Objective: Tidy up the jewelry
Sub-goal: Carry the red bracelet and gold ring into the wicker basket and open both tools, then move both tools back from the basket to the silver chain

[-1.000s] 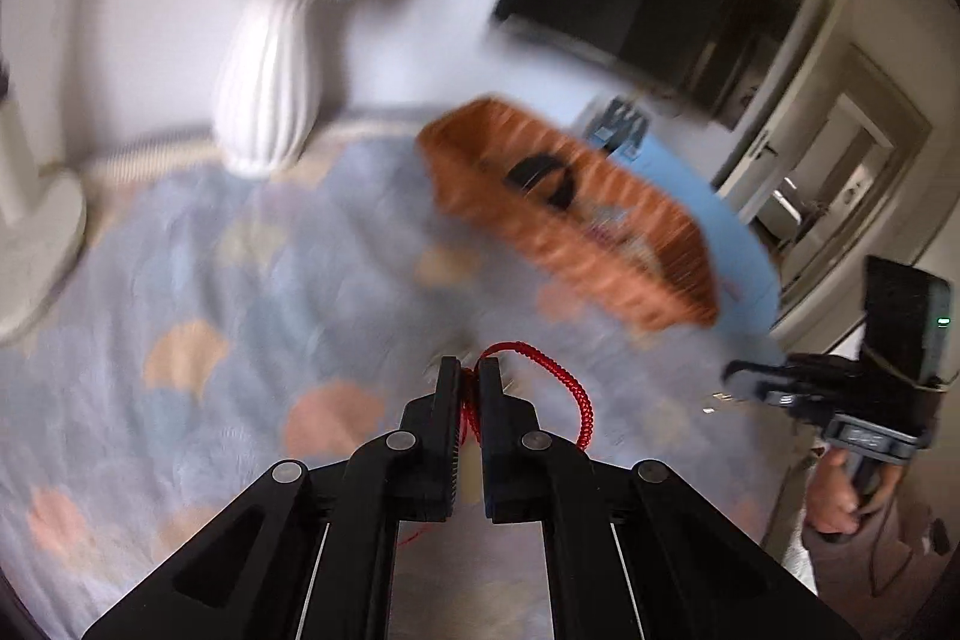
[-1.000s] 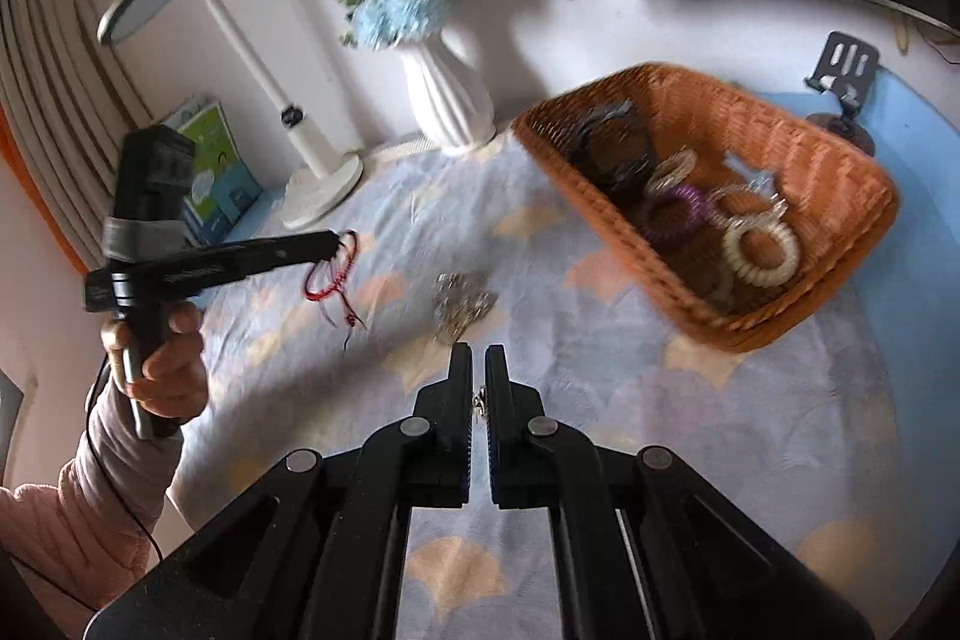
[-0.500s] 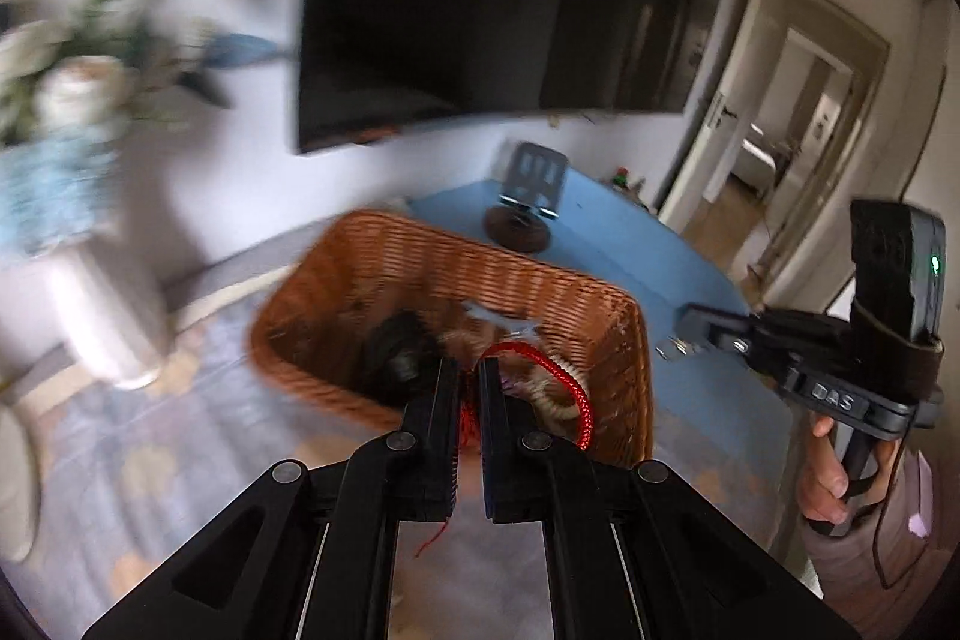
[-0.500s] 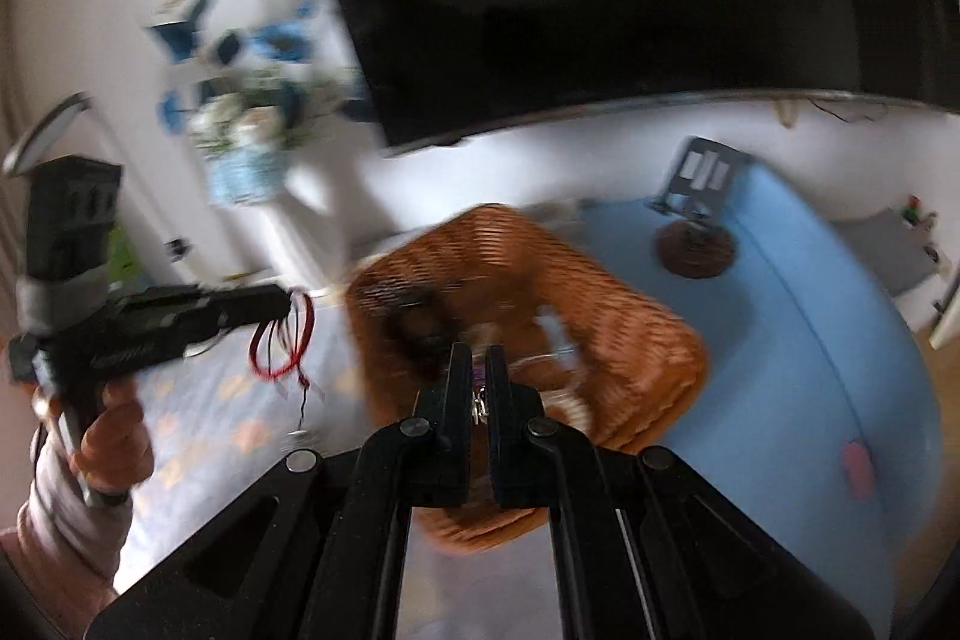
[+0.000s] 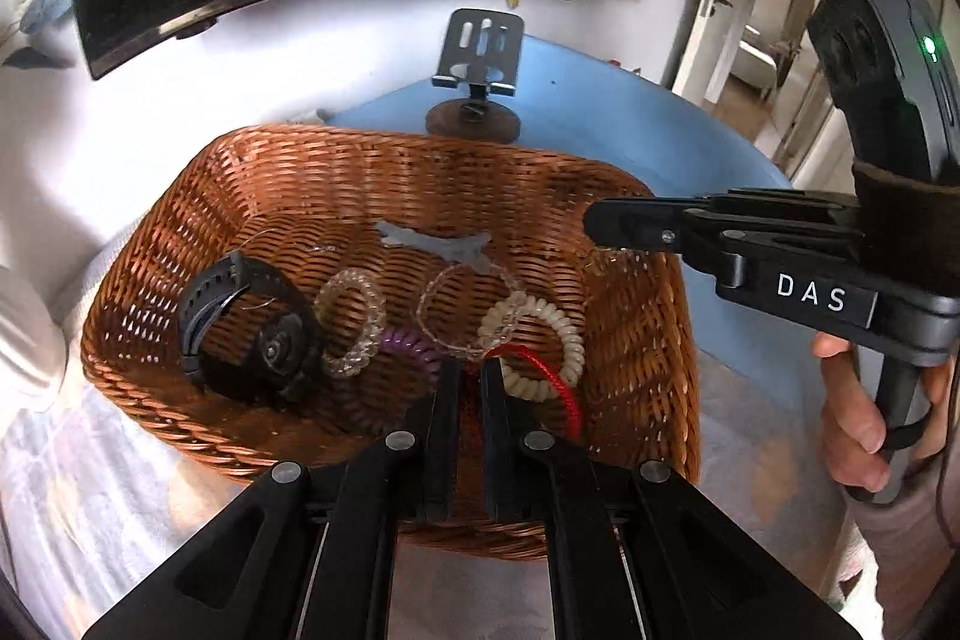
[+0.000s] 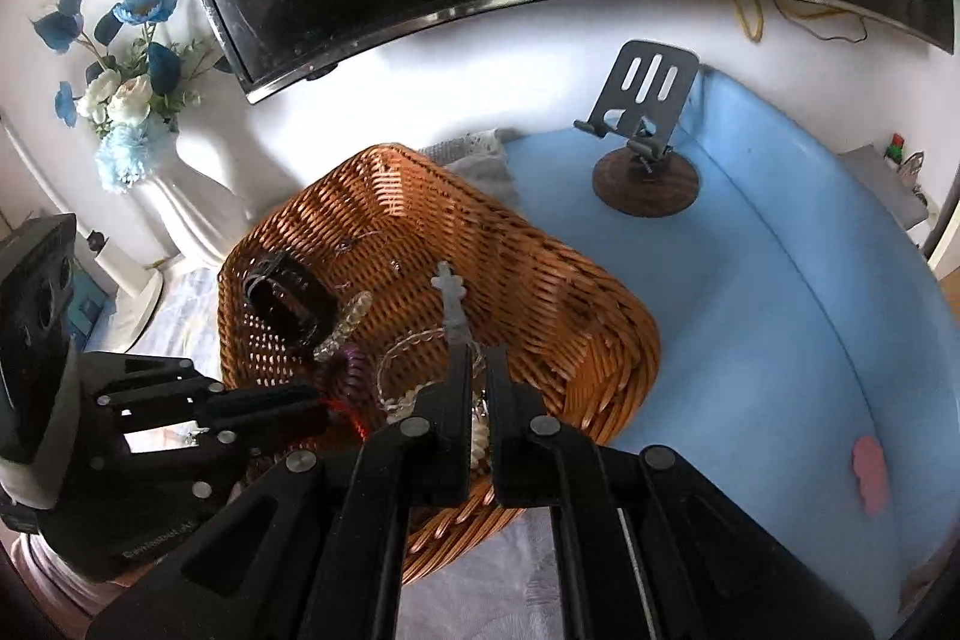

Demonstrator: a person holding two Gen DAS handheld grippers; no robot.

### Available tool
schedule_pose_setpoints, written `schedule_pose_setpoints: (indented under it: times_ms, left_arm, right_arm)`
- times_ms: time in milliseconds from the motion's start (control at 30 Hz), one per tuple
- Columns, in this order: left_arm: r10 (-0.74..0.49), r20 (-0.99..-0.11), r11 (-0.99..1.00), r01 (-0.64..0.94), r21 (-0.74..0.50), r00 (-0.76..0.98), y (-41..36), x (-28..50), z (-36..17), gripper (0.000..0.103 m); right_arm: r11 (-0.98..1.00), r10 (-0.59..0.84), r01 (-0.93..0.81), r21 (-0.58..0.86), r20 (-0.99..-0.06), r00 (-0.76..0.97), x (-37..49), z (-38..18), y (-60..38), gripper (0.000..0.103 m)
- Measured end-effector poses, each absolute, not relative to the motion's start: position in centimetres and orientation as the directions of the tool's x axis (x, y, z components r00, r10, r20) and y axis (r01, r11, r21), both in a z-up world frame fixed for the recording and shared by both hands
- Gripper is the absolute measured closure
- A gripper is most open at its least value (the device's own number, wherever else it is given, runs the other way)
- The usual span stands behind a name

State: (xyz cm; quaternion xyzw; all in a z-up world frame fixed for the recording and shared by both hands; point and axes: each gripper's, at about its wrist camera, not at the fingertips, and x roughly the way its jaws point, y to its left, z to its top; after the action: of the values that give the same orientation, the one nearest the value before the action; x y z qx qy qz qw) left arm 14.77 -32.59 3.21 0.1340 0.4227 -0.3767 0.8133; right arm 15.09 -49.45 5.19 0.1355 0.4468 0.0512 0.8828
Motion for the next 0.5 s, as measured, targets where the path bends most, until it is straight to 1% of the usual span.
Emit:
schedule_pose_setpoints:
  times_ms: [33, 133, 200, 233, 433, 500]
  left_arm:
    - [-0.519, -0.783, 0.676, 0.725, -0.130, 0.344, -32.1, 14.9, 3.5, 0.093]
    - [-0.570, -0.752, 0.671, 0.716, -0.193, 0.331, -30.2, 15.0, 5.0, 0.080]
    - [-0.589, -0.730, 0.677, 0.706, -0.209, 0.348, -29.2, 15.0, 5.9, 0.066]
    - [-0.594, -0.719, 0.683, 0.699, -0.213, 0.361, -28.4, 14.8, 6.5, 0.064]
    - [-0.602, -0.660, 0.727, 0.651, -0.220, 0.450, -22.1, 13.7, 9.9, 0.063]
    - [-0.590, -0.645, 0.750, 0.626, -0.213, 0.486, -19.5, 13.2, 10.7, 0.063]
  right_arm:
    - [0.955, 0.220, 0.030, 0.296, -0.770, 0.599, 15.0, 5.3, -49.5, 0.095]
    - [0.947, 0.232, 0.037, 0.319, -0.758, 0.610, 14.7, 5.9, -49.7, 0.090]
    - [0.951, 0.220, 0.037, 0.307, -0.755, 0.618, 14.2, 6.5, -49.4, 0.081]
    - [0.952, 0.217, 0.034, 0.303, -0.753, 0.622, 14.0, 6.8, -49.3, 0.080]
    - [0.952, 0.252, -0.031, 0.306, -0.718, 0.648, 11.9, 10.0, -46.3, 0.078]
    - [0.950, 0.270, -0.063, 0.305, -0.706, 0.655, 11.1, 10.9, -44.9, 0.072]
